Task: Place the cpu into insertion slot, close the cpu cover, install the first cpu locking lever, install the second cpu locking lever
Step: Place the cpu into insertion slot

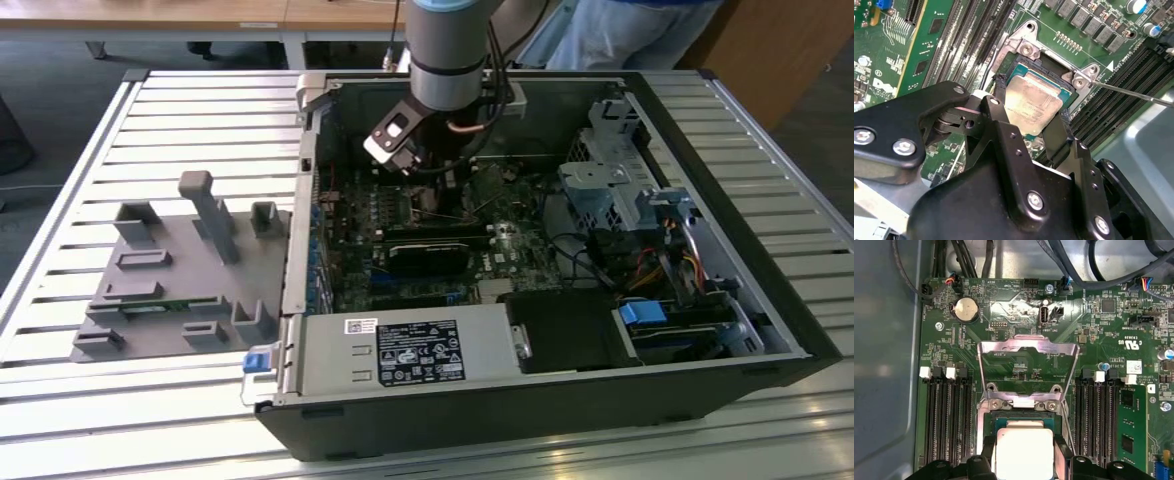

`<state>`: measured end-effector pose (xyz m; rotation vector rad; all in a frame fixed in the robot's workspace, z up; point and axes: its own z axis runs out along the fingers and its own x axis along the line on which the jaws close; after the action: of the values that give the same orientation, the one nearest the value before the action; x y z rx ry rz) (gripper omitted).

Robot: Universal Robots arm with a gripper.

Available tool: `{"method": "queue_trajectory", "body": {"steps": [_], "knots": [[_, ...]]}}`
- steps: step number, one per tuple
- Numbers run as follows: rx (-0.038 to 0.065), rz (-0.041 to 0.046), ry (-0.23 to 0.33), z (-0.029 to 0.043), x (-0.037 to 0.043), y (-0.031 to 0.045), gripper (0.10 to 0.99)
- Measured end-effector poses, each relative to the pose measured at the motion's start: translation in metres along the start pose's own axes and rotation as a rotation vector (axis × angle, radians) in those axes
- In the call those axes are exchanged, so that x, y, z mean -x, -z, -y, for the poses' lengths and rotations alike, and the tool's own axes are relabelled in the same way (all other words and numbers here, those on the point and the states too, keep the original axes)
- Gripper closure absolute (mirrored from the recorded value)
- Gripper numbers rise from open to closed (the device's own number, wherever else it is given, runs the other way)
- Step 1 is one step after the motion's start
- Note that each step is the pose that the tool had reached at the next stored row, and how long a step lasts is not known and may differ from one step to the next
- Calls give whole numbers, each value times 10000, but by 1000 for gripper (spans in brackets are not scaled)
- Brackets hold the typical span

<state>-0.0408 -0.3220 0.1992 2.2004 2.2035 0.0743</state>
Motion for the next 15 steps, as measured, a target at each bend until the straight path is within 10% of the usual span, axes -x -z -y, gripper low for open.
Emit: {"method": "queue_trajectory", "body": {"steps": [15], "knots": [[1, 3, -43, 4, -8, -55, 545]]}}
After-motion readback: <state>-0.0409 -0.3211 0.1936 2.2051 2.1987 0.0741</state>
